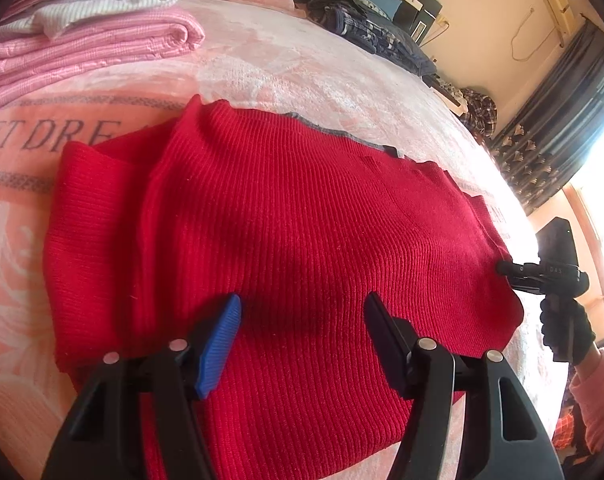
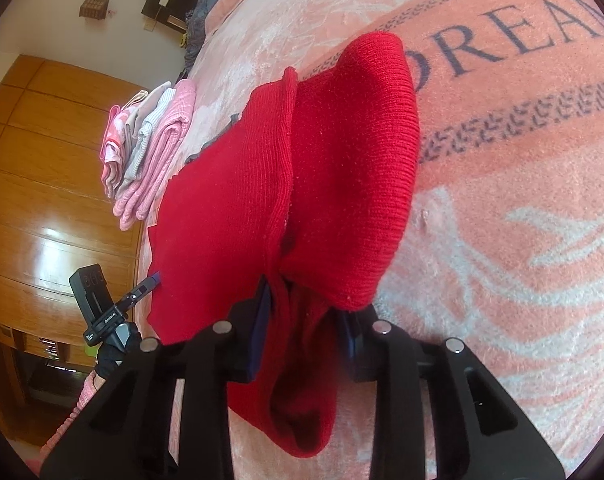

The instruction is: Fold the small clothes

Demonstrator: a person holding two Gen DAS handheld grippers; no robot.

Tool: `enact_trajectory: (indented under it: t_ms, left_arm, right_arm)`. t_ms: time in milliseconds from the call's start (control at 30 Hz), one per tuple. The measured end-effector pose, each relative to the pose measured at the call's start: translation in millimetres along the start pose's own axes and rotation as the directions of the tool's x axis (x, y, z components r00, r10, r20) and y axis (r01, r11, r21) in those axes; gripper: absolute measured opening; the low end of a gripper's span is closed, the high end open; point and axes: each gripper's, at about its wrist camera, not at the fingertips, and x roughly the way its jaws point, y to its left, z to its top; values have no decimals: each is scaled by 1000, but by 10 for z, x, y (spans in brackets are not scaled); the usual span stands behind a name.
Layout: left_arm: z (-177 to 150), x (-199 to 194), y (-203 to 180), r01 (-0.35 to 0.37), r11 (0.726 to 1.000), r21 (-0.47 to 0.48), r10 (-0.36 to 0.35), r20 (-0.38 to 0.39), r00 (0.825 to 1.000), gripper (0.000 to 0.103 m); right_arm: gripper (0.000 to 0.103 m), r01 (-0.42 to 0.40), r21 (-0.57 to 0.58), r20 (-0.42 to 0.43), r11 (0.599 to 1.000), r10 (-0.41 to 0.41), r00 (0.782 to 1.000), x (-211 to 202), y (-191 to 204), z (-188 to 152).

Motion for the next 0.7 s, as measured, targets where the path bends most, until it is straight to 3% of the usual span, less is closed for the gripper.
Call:
enact_trajectory:
  t_ms: [533, 700]
  left_arm:
    - [-10, 50, -34, 8, 1000, 22, -8, -3, 1000, 72]
    - [21, 21, 36, 58, 998, -13, -58, -10, 998, 73]
  right_arm:
    - [12, 51, 7, 37, 999, -51, 998, -28, 42, -67]
    - [11, 52, -4, 58, 999, -52, 997, -121, 386, -4]
